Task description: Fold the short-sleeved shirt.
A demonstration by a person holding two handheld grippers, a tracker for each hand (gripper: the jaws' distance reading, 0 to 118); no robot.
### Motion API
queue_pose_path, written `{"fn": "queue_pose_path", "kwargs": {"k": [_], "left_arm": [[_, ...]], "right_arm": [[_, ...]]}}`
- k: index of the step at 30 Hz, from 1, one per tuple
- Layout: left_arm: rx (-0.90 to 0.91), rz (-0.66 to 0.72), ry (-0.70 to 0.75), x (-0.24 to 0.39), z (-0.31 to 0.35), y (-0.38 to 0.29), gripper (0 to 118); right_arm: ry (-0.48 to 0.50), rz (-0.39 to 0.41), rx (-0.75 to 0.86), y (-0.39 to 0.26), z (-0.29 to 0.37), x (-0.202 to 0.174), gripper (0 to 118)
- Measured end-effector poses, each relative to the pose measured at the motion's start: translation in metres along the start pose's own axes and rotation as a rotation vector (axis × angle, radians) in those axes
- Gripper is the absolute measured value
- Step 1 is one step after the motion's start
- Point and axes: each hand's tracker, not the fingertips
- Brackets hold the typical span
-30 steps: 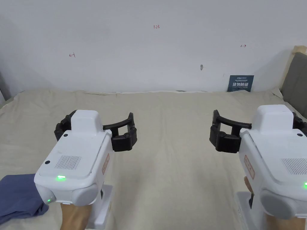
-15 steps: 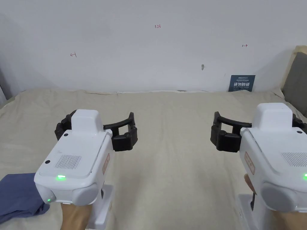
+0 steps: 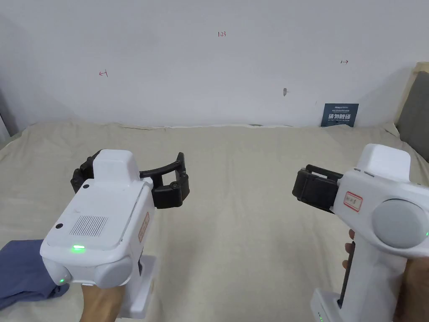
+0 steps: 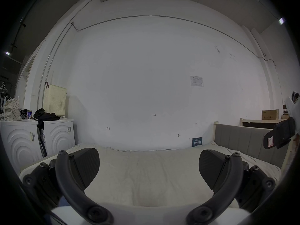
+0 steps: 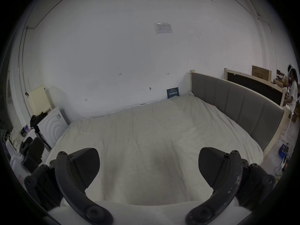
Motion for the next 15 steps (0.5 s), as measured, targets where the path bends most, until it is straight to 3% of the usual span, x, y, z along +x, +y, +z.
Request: {"fn": "queue_pose_path", "kwargs": {"k": [5, 10, 15], "left_arm": [[0.003, 0.01, 0.002, -0.001, 0.0, -0.002, 118], [0.003, 0.009, 0.001, -0.002, 0.001, -0.002, 118], [0.004, 0.009, -0.001, -0.002, 0.003, 0.0, 118]], "right_arm": [[0.014, -0.057, 0.02, -0.002, -0.003, 0.002, 118], [-0.015, 0.022, 0.052, -0.002, -0.007, -0.002, 118], [-0.08, 0.019, 0.071, -0.005, -0.013, -0.007, 118]]}}
